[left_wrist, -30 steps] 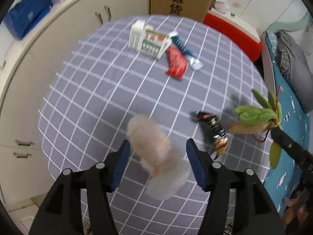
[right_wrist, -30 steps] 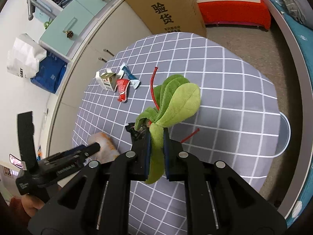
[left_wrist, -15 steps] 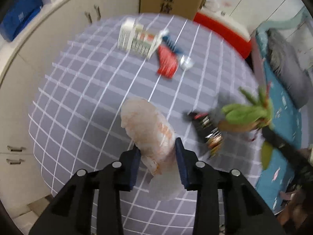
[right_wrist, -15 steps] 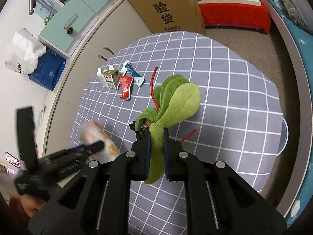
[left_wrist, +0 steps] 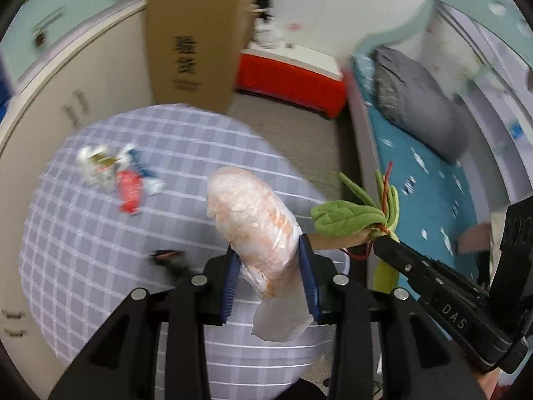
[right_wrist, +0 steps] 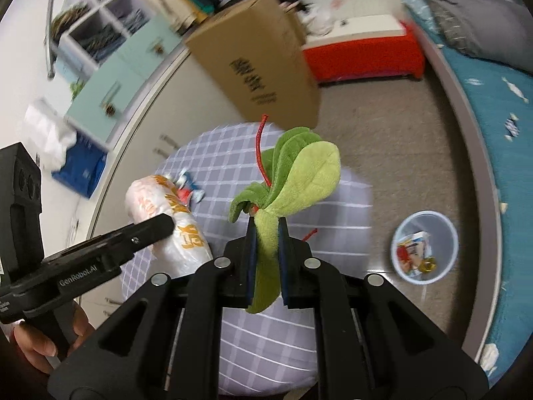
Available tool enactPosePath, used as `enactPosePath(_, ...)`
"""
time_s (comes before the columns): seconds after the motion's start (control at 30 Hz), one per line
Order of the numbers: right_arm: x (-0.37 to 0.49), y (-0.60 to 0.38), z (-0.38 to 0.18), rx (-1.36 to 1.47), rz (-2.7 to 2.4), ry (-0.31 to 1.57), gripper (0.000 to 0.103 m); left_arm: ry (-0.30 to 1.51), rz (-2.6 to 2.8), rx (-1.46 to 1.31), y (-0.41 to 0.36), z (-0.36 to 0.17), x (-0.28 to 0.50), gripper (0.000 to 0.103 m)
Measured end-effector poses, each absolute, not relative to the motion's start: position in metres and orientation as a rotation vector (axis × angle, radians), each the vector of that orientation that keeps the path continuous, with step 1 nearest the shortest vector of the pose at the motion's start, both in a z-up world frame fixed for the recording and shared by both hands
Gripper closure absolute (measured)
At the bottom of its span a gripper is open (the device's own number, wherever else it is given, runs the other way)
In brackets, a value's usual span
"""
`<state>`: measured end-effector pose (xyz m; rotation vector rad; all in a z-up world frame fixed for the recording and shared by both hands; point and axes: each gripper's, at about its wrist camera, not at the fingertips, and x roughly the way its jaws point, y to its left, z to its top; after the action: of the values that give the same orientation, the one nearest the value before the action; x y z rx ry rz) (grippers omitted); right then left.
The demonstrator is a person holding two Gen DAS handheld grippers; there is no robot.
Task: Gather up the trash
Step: 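Carry the orange-white bag and leaf toy over the blue bucket and release both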
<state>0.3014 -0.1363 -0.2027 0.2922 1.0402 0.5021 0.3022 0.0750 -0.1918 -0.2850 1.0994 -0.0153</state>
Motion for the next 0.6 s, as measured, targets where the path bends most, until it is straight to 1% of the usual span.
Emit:
enactPosePath(0.2,0.304,-0.237,-0.195,0.341,0.367,1.012,0.091,1.117,-0.15,-0.206,-0.027,-0.19,0.329,0.069)
enactPosePath(0.3,0.309,-0.271,-0.196,0.354,0.322,1.016,0.091,1.133,-0.205,-0.174,-0.07,-0.196,0.341,0.069)
enactPosePath(0.43,0.32,-0.312,-0.197,0.357,0.283,1.015,0.091,1.143,-0.245,-0.141,-0.112,-0.202,0.354,0.069)
enactPosePath(0.5,0.325,-0.326,-0.198,0.359,0.277,1.015,0.088,1.146,-0.261,-0.113,-0.133,-0.204,0.362,0.069)
enactPosePath(0.6,0.338,-0.344,-0.205,0.365,0.271,1.026,0.088,1.154,-0.265,-0.102,-0.147,-0.206,0.371,0.069)
